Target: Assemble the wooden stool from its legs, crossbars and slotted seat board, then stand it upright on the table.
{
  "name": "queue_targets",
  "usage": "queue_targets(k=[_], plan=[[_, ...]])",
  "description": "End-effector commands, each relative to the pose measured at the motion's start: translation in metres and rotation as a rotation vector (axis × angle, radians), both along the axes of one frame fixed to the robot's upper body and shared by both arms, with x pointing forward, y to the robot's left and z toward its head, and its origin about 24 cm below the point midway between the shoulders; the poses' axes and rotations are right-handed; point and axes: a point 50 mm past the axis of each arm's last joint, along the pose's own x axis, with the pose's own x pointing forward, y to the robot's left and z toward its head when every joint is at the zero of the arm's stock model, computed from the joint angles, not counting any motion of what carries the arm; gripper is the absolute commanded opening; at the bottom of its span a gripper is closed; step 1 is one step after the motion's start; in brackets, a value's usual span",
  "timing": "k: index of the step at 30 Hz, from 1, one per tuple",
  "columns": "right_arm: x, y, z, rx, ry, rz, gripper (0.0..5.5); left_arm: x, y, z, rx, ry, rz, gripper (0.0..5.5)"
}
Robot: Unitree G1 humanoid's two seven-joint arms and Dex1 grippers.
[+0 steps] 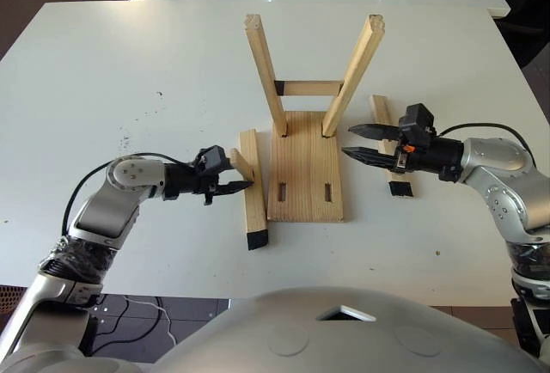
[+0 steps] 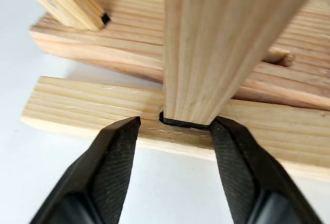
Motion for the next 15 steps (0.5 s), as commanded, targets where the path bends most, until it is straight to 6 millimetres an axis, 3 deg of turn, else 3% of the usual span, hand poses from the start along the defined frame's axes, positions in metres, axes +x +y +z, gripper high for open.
queue_targets(k=[1, 6, 12, 15], plan=[[0.005, -0.001, 0.007, -0.015, -0.028, 0.020, 2.18, -0.019, 0.012, -0.036, 0.063, 0.067, 0.149, 3.07], [0.005, -0.009, 0.009, -0.008, -0.019, -0.011, 2.18, -0.010, 0.023, 0.034, -0.341, -0.022, 0.256, 3.07], [0.005, -0.008, 0.010, 0.001, -0.021, -0.021, 2.18, -0.011, 0.026, 0.082, -0.499, -0.079, 0.235, 3.07], [0.006, -0.008, 0.012, 0.003, -0.026, -0.022, 2.18, -0.011, 0.022, 0.108, -0.680, -0.081, 0.205, 3.07]])
